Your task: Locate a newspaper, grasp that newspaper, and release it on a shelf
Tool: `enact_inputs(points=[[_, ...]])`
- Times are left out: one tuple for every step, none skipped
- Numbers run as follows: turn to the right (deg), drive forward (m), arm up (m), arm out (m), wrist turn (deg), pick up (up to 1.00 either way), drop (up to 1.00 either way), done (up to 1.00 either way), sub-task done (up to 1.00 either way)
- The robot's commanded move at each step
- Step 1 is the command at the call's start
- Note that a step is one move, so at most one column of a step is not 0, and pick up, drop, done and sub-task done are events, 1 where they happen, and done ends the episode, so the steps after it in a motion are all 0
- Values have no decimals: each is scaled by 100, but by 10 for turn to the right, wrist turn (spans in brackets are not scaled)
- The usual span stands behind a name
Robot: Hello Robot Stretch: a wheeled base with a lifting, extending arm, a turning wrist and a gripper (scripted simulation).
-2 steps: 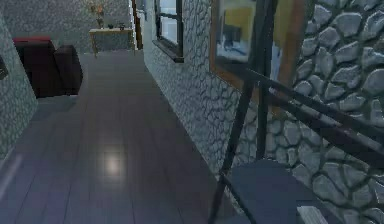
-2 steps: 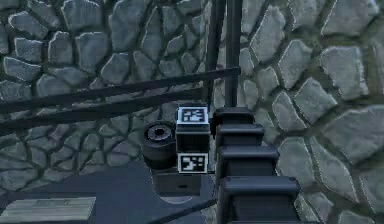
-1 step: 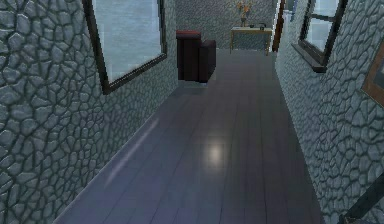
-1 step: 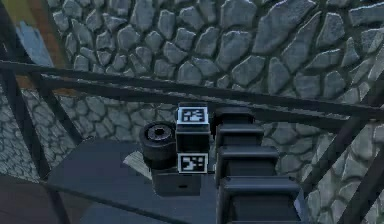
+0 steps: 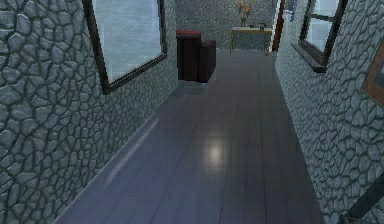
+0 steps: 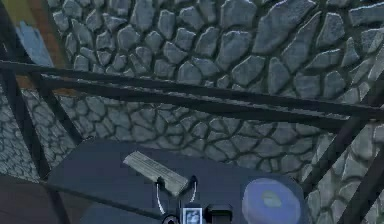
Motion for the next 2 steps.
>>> enact_inputs(points=[[0, 0, 0, 0, 0, 100, 0, 0, 0], [0, 0, 10, 0, 0, 0, 0, 0, 0]])
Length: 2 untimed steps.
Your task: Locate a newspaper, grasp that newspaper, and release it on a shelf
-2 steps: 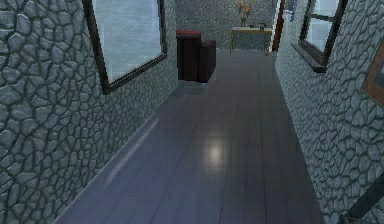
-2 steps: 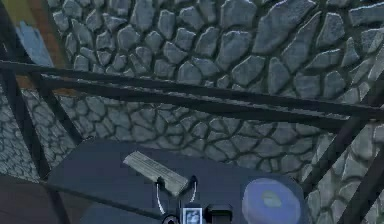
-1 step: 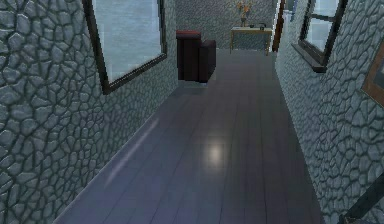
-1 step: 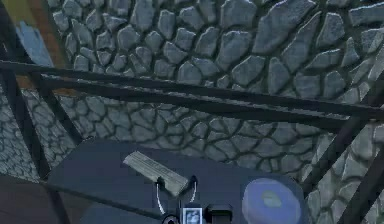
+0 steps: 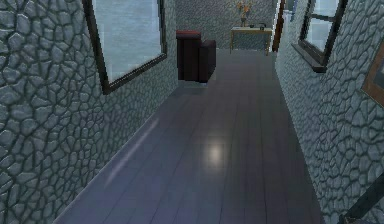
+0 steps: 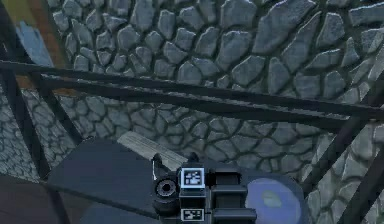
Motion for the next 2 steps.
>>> enact_inputs(points=[[-90, 0, 0, 0, 0, 0, 0, 0, 0], [0, 10, 0, 0, 0, 0, 0, 0, 0]])
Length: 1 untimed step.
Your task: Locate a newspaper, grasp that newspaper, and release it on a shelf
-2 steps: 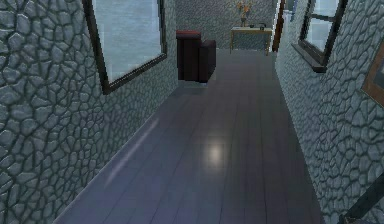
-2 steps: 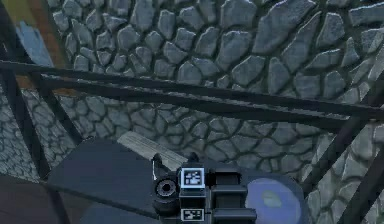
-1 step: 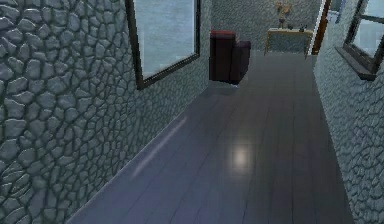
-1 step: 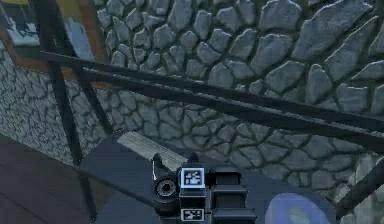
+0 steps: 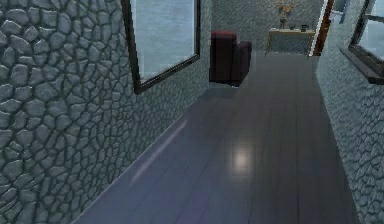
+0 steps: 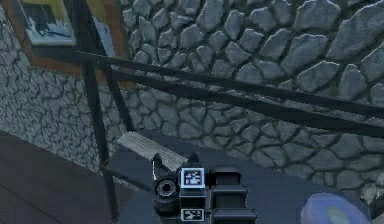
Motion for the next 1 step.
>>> enact_inputs(points=[[450, 0, 0, 0, 0, 0, 0, 0, 0]])
